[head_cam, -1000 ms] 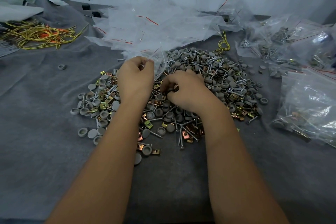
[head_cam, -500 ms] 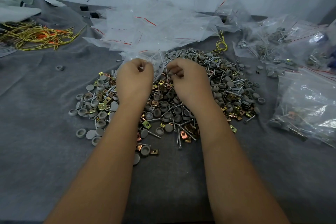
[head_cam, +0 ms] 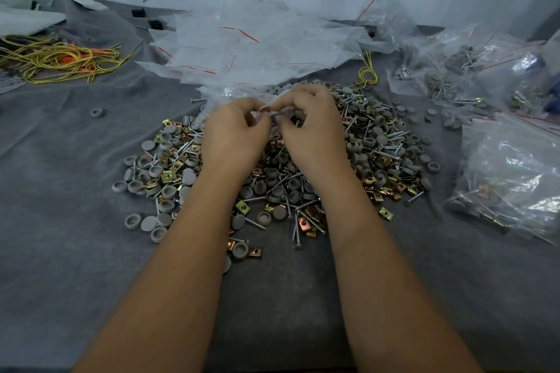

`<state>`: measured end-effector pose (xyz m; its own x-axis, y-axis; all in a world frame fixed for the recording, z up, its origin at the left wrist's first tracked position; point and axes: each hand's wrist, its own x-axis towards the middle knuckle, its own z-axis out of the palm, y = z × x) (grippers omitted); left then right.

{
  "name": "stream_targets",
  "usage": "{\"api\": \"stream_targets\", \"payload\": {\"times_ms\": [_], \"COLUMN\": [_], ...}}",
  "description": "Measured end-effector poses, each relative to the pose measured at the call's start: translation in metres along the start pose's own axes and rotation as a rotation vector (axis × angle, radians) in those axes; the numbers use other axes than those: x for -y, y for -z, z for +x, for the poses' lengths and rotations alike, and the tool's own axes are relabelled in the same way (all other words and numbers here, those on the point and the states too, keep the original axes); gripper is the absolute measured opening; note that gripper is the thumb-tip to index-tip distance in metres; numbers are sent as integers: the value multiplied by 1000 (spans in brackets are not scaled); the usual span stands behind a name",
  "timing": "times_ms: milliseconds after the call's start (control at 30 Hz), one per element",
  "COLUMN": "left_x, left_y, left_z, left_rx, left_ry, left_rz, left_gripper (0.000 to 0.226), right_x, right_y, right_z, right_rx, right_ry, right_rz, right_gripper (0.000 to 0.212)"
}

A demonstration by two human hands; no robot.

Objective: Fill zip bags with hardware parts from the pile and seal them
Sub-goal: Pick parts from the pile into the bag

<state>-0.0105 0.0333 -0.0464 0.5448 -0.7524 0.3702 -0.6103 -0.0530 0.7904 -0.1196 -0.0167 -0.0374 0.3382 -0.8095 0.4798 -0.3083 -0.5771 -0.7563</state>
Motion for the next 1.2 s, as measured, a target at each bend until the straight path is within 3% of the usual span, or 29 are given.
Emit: {"api": "stream_targets", "payload": {"times_ms": [300,667,900,1033,1200], "left_x": [-6,-7,-5,-5,-3], "left_y": [1,-1,1,4,1], "left_z": [-4,-2,-2,-5,-2], "left_rx": [31,-113,-227,-348,-214], "left_ry": [-78,-80,-78,-165,-122], "left_rz": [-258,-298,-321,-186,12], "left_gripper": [24,22,17,26,34], "right_x": [-2,1,3,1,1], "right_y": [0,1,1,-2,-3], "right_z": [-1,-5,-4,-4,-4], "right_rx": [36,-31,117,211,218], "right_ry": [-86,72,19,25,24], "right_rz": [-5,-67,-114,-90,-124], "right_gripper": [11,15,29,29,25]}}
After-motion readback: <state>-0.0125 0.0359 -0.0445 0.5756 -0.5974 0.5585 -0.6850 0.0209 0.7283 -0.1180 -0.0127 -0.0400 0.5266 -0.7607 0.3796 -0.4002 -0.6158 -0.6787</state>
